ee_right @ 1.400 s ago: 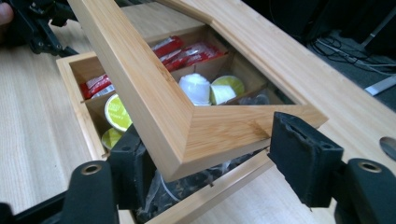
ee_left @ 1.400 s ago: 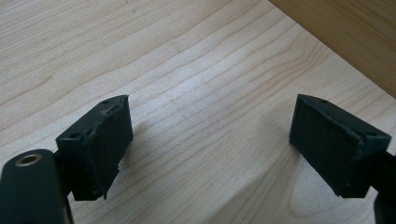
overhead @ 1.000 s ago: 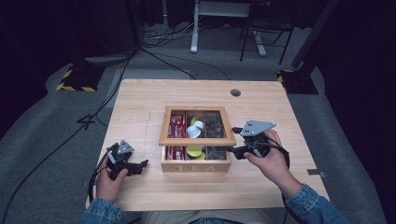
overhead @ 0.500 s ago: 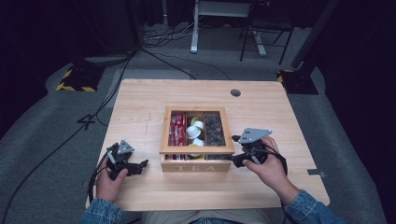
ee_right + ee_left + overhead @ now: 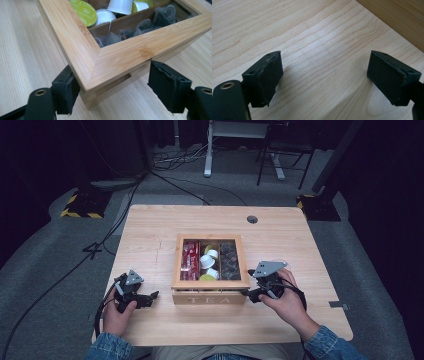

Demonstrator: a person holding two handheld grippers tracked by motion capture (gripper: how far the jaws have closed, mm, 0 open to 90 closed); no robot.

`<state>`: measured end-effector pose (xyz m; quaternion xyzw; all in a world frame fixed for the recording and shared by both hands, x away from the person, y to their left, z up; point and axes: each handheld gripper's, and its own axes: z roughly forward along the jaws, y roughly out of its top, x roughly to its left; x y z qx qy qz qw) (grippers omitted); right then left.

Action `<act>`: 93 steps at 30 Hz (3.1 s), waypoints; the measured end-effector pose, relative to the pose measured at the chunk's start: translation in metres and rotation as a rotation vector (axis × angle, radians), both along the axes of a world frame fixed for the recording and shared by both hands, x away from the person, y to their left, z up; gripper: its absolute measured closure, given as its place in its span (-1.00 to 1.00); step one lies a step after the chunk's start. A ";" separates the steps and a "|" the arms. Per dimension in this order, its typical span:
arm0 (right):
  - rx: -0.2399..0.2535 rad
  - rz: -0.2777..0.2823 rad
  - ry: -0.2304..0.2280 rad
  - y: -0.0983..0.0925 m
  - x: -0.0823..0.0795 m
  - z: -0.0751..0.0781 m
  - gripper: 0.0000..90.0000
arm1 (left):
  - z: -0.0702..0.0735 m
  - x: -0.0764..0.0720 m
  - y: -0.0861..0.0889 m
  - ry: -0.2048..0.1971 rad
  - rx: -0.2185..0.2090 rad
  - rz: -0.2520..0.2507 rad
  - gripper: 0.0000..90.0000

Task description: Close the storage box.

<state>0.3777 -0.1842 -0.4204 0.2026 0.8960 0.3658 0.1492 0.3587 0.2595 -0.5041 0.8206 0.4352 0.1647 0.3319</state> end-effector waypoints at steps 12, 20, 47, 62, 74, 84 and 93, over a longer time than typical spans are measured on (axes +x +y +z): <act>-0.024 0.008 0.035 0.001 -0.002 0.000 -0.39 | 0.000 0.000 0.000 0.001 -0.002 0.001 -0.70; -0.062 0.017 0.059 0.002 -0.006 -0.002 -0.37 | 0.000 0.000 0.000 0.000 -0.001 0.000 -0.70; 0.171 -0.112 -0.011 -0.053 0.005 0.050 -0.65 | 0.000 0.000 0.000 0.003 0.001 0.002 -0.70; 0.137 -0.257 0.012 -0.121 0.016 0.049 -0.64 | 0.000 0.000 0.000 0.003 -0.001 0.004 -0.70; 0.075 -0.368 0.035 -0.161 0.025 0.015 -0.59 | 0.000 0.000 0.000 0.002 -0.002 0.004 -0.71; 0.113 -0.432 0.085 -0.190 0.031 -0.029 -0.57 | 0.000 0.000 0.000 0.003 -0.002 0.003 -0.71; 0.094 -0.437 0.104 -0.192 0.033 -0.050 -0.59 | 0.000 0.001 0.000 0.003 -0.001 0.001 -0.72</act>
